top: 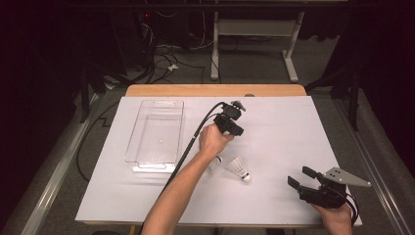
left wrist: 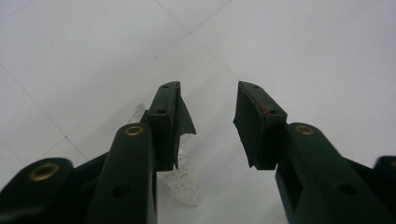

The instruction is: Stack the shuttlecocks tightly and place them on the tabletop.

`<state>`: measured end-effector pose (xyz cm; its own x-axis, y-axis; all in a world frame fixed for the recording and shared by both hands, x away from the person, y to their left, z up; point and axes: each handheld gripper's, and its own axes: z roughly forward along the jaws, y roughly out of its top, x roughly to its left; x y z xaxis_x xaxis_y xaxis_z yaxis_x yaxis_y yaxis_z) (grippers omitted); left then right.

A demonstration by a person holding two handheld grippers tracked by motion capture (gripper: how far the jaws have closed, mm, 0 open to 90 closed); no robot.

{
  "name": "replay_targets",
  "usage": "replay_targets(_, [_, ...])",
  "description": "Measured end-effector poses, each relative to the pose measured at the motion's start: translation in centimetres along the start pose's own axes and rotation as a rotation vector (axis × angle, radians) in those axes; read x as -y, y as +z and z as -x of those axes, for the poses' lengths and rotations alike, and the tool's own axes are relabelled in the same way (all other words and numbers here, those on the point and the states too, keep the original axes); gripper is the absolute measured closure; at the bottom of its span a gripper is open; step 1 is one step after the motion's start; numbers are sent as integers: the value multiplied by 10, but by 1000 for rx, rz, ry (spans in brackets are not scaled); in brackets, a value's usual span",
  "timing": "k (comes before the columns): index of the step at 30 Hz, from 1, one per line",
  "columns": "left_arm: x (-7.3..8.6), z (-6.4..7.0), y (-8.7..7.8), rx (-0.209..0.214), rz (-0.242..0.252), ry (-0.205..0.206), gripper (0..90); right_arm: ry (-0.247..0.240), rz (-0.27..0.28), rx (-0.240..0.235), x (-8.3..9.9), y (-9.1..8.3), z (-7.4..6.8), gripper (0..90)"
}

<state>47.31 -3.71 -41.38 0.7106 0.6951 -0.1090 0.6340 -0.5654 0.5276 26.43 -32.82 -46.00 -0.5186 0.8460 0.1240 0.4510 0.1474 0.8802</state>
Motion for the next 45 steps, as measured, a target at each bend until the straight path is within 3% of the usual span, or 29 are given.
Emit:
replay_targets(22, [1, 5, -15, 39, 27, 5, 550, -5, -2, -2, 0, 0, 0, 273])
replay_targets(45, [22, 7, -46, 35, 67, 20, 465, -2, -6, 5, 0, 1, 0, 273])
